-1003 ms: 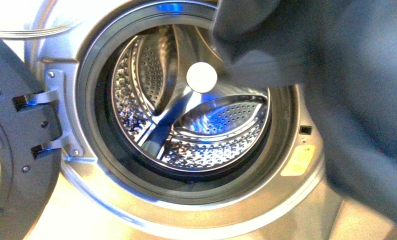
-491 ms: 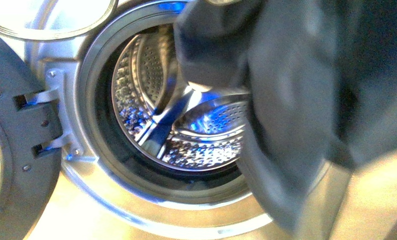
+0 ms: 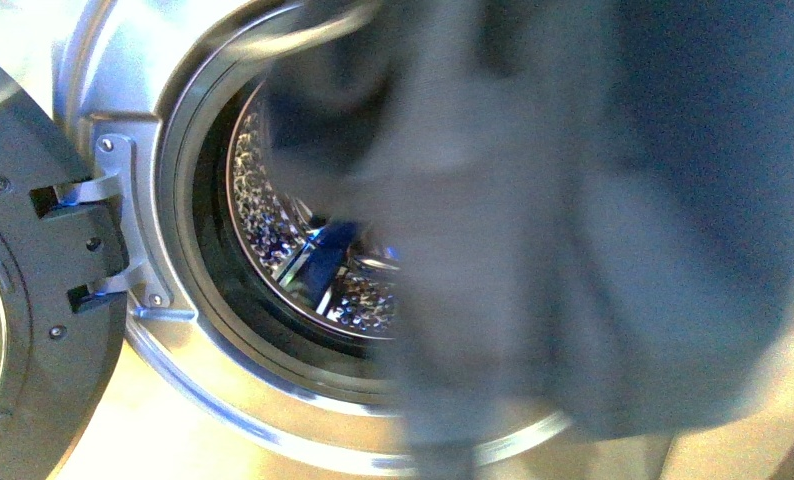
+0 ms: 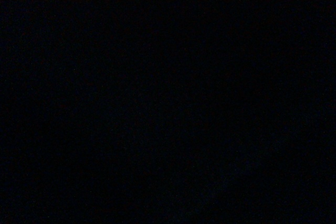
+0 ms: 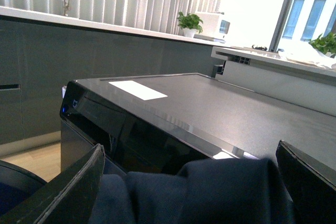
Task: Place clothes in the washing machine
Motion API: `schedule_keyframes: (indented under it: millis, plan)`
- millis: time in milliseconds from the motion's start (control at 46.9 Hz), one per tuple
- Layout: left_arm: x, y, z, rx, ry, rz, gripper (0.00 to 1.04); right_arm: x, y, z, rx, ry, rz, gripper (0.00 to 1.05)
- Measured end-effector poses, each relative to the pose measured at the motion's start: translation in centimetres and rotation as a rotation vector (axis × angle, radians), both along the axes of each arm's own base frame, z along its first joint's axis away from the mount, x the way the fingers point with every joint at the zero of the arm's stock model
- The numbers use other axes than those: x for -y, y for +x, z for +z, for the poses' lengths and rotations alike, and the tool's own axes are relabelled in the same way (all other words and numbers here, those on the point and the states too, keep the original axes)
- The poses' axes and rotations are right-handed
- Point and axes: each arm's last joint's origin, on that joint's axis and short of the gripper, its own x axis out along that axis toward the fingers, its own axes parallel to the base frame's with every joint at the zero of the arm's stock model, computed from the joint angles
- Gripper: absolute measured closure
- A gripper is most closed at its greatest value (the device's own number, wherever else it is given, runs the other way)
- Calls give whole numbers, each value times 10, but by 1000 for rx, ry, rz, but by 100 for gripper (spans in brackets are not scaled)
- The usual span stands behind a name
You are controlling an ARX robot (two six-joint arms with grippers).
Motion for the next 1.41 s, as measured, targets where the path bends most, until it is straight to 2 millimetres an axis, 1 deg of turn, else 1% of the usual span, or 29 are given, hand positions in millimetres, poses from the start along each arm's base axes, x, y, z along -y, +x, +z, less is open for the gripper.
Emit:
schedule_keyframes:
  millis: [21,107,171,341,405,533,661,768,853,1067,1152,1237,1408]
  plan:
    - [-2,0,-1,-1,1,4,75,0,0,0,1,0,0,7]
    - [-17,2,-10,-19,12,37,90,0,-1,1,3,1,0,7]
    - [-28,1,-19,-35,31,54,95,0,-1,1,4,2,0,7]
    - [-53,-3,-49,-67,93,96,96,0,-1,1,4,1,0,7]
    - [-61,-3,-56,-74,102,115,96,0,-1,1,4,1,0,7]
    - [-74,-1,-71,-81,121,159,96,0,-1,1,4,2,0,7]
    - [-80,7,-86,-94,133,203,96,0,-1,1,4,1,1,7]
    - [-78,19,-105,-117,153,246,96,0,-1,1,4,2,1,7]
    - [-69,33,-116,-120,161,274,96,0,-1,1,4,1,1,7]
    - [-41,61,-125,-78,149,330,96,0,-1,1,4,1,1,7]
    - [-28,81,-129,-80,145,376,96,0,-1,1,4,1,1,7]
    - [-20,104,-132,-100,153,419,96,0,-1,1,4,1,1,7]
    - [-17,136,-135,-133,165,472,96,0,-1,1,4,1,1,7]
